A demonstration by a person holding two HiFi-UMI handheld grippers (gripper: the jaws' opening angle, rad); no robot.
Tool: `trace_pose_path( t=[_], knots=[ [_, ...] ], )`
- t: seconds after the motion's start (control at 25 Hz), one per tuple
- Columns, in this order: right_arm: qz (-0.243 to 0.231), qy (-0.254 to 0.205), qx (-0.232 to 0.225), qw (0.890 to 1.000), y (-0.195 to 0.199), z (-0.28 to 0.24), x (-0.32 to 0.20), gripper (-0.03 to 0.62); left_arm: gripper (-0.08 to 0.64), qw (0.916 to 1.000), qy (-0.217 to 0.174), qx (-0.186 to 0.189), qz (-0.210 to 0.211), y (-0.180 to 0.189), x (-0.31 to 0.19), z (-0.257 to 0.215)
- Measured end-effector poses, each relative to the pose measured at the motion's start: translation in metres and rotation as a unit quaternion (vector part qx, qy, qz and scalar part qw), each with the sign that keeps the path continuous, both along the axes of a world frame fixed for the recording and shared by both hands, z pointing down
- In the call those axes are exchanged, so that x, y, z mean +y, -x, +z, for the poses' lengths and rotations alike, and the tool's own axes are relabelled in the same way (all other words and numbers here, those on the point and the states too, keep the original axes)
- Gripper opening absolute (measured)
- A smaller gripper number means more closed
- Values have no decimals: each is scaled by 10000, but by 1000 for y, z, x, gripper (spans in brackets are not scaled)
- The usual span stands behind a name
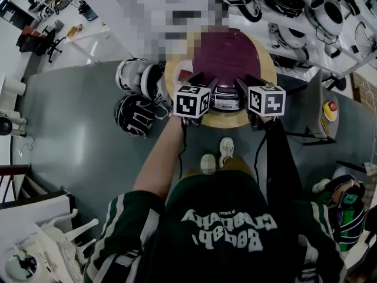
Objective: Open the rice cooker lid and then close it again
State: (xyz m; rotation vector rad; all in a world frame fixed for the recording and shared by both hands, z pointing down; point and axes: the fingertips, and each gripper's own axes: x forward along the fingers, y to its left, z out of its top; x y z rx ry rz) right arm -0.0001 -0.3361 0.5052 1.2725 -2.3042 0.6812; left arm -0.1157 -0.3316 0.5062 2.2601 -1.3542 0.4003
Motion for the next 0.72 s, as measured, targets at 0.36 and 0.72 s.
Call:
trace_pose_path(
  t=[0.36, 0.72],
  knots=[
    [7, -142, 369, 9992, 3, 1, 1, 175, 244, 9989, -92, -384, 260, -10, 4, 3],
    [155, -292, 247, 9991, 2, 0, 2, 172, 244, 9998, -95, -97, 149, -5, 4, 0]
  ],
)
